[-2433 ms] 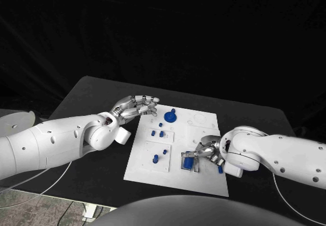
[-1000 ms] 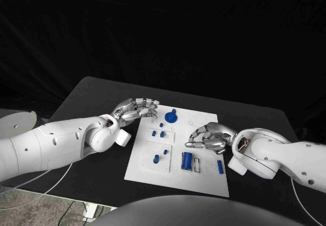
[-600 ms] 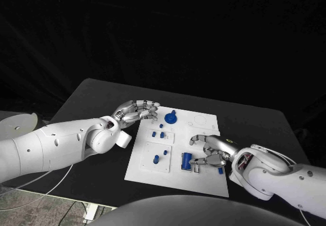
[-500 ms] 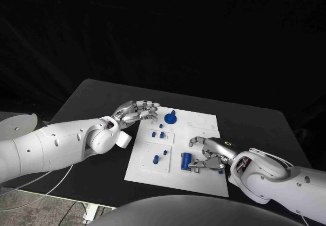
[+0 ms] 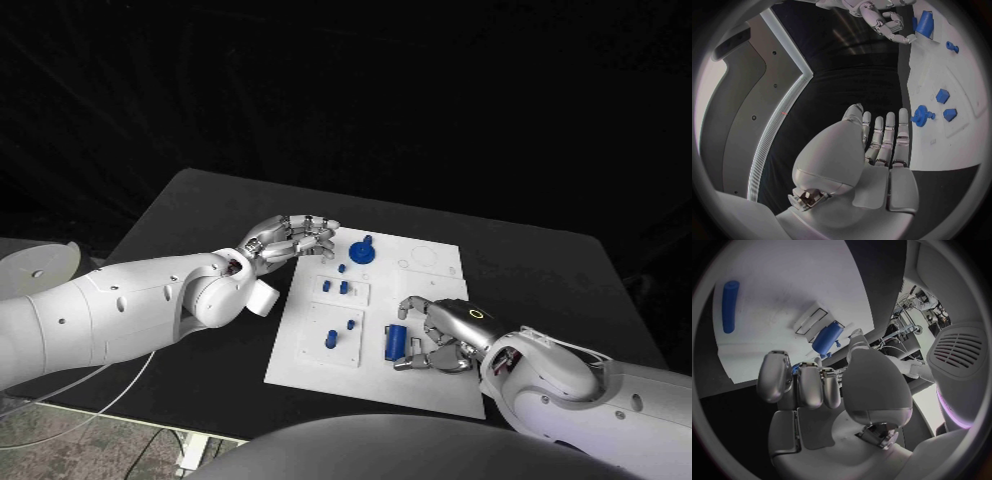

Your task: Assemble the parts on the task board

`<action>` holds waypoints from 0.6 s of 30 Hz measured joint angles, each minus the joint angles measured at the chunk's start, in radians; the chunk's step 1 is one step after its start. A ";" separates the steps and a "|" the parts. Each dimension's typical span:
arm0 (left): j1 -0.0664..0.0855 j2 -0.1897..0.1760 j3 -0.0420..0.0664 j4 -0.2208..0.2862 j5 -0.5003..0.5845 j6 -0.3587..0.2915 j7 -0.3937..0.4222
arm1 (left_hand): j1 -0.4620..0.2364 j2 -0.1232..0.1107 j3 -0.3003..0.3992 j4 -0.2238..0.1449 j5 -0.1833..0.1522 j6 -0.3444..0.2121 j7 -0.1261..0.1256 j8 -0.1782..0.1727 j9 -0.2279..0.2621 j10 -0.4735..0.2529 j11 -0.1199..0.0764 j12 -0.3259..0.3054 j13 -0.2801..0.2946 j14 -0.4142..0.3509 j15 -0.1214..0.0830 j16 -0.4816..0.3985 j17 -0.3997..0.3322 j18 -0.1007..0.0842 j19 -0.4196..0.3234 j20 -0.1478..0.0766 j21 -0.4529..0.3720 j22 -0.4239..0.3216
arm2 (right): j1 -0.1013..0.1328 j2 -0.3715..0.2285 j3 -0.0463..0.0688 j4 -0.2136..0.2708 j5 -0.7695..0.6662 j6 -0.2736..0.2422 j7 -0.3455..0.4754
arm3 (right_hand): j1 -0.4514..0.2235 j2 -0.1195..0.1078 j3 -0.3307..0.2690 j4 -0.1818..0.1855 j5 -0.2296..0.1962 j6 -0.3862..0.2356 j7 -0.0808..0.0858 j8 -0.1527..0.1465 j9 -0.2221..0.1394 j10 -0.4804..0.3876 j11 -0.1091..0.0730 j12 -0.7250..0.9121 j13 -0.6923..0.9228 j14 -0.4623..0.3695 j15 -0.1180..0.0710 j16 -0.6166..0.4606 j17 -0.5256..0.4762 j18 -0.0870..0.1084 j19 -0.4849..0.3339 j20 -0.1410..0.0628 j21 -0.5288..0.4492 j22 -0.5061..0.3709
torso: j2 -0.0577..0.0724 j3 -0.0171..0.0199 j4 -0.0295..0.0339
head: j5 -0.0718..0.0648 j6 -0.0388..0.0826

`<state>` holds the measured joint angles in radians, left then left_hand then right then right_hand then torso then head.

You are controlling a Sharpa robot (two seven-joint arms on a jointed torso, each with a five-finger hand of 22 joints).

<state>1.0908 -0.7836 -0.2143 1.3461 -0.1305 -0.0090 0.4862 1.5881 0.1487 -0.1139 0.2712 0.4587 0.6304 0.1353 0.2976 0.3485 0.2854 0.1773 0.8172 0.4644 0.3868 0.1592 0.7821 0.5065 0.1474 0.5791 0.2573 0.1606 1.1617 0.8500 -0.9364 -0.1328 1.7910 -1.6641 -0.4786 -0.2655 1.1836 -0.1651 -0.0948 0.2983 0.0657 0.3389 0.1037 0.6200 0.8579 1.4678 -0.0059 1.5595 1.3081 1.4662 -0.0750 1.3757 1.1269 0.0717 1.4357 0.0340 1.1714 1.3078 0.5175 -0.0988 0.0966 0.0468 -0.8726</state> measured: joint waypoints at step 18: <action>-0.001 0.001 0.000 -0.002 0.000 0.009 -0.002 | 0.004 0.004 0.006 0.000 0.010 0.000 0.000 0.000 -0.001 -0.004 0.003 0.000 -0.004 -0.004 0.004 0.000 -0.001 0.000 0.000 0.000 0.000 0.001 | -0.009 0.033 0.000 -0.023 -0.035 0.034 -0.066 | 0.043 0.063 0.027 -0.010 0.233 -0.060 0.000 0.119 -0.009 -0.004 0.004 0.000 0.000 -0.004 0.004 -0.014 -0.024 -0.001 -0.009 0.009 -0.055 0.000 | 0.000 -0.0003 0.0002 | -0.001 0.000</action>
<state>1.0899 -0.7821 -0.2143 1.3441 -0.1303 -0.0005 0.4845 1.5920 0.1525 -0.1081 0.2712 0.4685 0.6304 0.1354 0.2976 0.3474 0.2819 0.1808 0.8173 0.4606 0.3832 0.1628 0.7821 0.5056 0.1475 0.5791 0.2573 0.1606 1.1628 0.8413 -0.9030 -0.1327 1.7680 -1.6993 -0.4447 -0.3314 1.2266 -0.1025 -0.0681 0.2884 0.2985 0.2787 0.1033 0.7392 0.8487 1.4641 -0.0023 1.5594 1.3079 1.4627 -0.0715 1.3619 1.1026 0.0711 1.4268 0.0430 1.1167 1.3075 0.5173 -0.0991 0.0968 0.0461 -0.8726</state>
